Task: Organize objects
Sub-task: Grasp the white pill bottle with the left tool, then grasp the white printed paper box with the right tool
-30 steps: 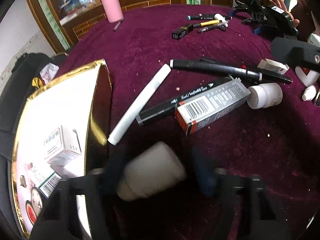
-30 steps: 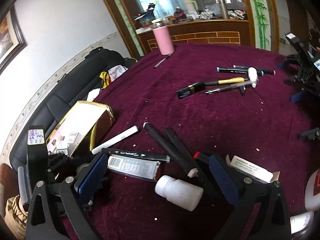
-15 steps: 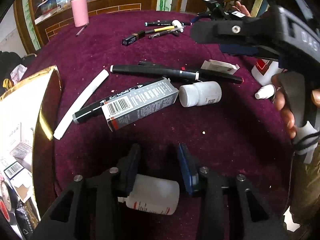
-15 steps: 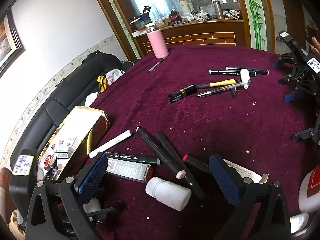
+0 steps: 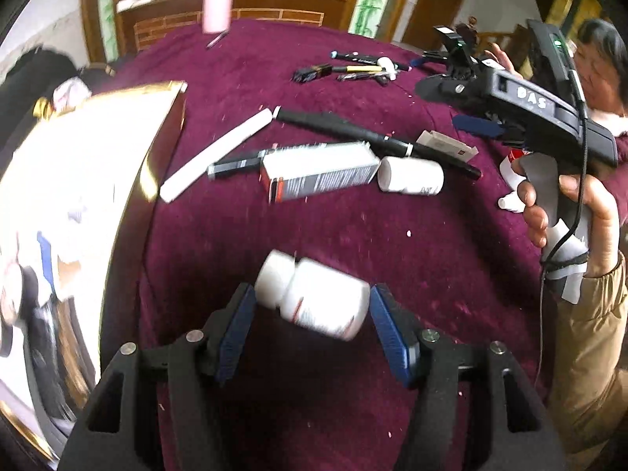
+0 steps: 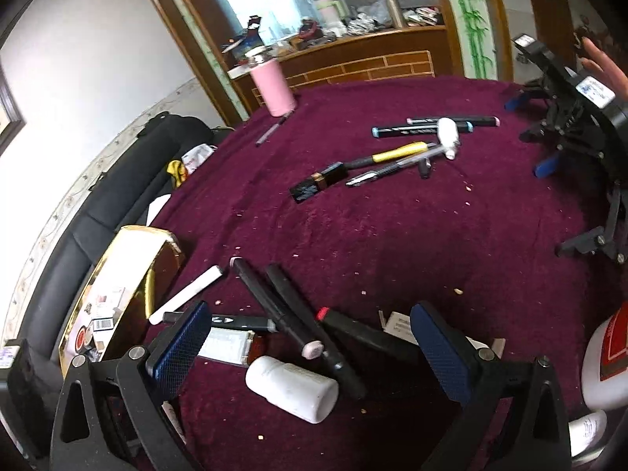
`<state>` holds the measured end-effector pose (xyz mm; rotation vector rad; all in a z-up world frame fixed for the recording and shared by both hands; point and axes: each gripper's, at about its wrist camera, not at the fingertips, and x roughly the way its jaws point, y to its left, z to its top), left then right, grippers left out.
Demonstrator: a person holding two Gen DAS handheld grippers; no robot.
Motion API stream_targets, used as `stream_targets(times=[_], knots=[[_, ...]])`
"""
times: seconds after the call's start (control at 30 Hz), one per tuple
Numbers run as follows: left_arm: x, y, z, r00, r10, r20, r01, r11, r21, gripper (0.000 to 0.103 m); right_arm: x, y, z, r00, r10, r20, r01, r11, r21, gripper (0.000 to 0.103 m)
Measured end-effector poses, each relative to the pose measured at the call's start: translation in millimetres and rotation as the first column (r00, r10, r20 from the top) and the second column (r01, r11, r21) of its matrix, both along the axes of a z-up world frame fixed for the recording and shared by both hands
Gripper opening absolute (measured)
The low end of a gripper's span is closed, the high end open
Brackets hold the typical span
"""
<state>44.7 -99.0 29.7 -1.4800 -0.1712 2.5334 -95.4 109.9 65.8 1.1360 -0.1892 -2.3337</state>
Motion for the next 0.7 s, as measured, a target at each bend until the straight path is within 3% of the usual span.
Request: stream_targets(times=[0.3, 0.37, 0.5, 0.57, 0.7], knots=[[-18.5, 18.4, -16.2, 1.0, -0.021, 0.009, 0.021, 0.999, -0.04, 0.059, 11.1, -3.6, 7.1, 1.0, 0.024, -0.02, -0.024, 1.0, 0.018, 0.103], [-21.9, 21.3, -17.5, 1.0, -0.031, -0.001, 0.031, 0.999, -0.045, 0.044, 14.8, 1.0, 7.5, 0.999, 0.025, -0.025, -0.024, 0.999, 0.026, 0.103], [-33.0, 22.4, -17.6, 0.999, -0.042, -0.004, 0.042, 0.998, -0.044, 0.035, 12.6, 14.9, 2.3, 1.0, 0.004, -0.005, -0.003, 0.999, 0.049, 0.102], [-34.5, 22.3, -17.4, 0.999, -0.04, -0.005, 0.04, 0.998, -0.046, 0.035, 8.4, 20.2, -0.1, 1.0, -0.003, 0.012, 0.002, 0.998, 0.056, 0.097], [-32.5, 19.6, -17.6, 0.999, -0.047, -0.01, 0.047, 0.998, -0.051, 0.035, 1.1, 13.0, -2.0, 0.999, 0.028, 0.019, -0.029, 0.995, 0.098, 0.076]])
